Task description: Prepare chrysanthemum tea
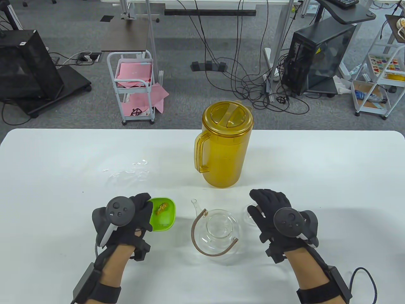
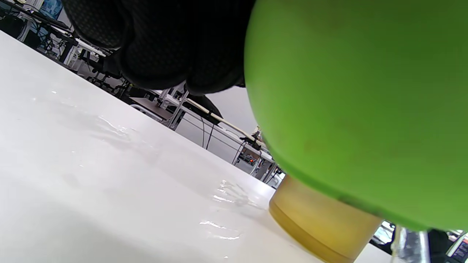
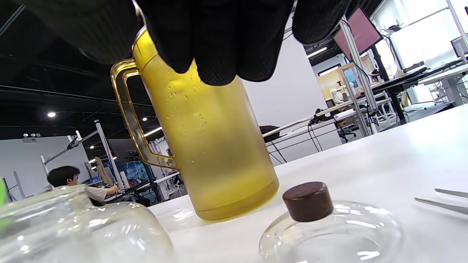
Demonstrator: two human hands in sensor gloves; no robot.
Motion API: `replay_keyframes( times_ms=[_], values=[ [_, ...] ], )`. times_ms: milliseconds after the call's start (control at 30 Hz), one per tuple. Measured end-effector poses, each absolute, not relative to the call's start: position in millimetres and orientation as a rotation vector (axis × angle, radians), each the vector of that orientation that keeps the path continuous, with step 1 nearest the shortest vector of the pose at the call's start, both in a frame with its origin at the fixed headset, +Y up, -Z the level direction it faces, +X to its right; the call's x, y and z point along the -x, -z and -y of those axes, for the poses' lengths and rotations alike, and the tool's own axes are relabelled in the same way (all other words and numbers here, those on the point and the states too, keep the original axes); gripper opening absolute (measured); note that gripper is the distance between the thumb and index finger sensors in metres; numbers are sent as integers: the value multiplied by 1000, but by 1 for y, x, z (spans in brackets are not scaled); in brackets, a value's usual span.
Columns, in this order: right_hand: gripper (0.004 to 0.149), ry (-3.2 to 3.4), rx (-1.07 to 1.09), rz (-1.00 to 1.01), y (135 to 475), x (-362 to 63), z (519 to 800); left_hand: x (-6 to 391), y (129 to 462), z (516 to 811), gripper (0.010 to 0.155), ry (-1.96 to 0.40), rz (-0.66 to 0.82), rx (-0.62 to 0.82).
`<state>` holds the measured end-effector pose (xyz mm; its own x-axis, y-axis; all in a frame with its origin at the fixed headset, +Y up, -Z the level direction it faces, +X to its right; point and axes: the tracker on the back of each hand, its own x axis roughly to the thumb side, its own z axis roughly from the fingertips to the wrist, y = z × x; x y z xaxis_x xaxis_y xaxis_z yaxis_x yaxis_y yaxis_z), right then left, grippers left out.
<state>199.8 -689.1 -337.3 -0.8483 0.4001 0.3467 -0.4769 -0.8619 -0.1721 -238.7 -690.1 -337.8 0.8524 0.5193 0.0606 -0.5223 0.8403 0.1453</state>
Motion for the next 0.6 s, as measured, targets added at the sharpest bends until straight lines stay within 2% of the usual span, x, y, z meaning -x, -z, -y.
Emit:
replay_keyframes(
  times_ms=[133, 300, 467, 600],
  values=[
    [60, -2620, -330, 375, 340, -209, 689, 239, 332, 681, 43, -577, 40, -208],
    [61, -2567, -100, 409, 348, -241, 689, 239, 331, 679, 43, -576, 55, -242],
    [57, -2539, 103, 327, 360, -271, 701, 239, 334, 686, 43, -567, 61, -218],
    [58, -2672, 309, 152, 373, -285, 724, 236, 334, 687, 43, -570, 66, -213]
  ],
)
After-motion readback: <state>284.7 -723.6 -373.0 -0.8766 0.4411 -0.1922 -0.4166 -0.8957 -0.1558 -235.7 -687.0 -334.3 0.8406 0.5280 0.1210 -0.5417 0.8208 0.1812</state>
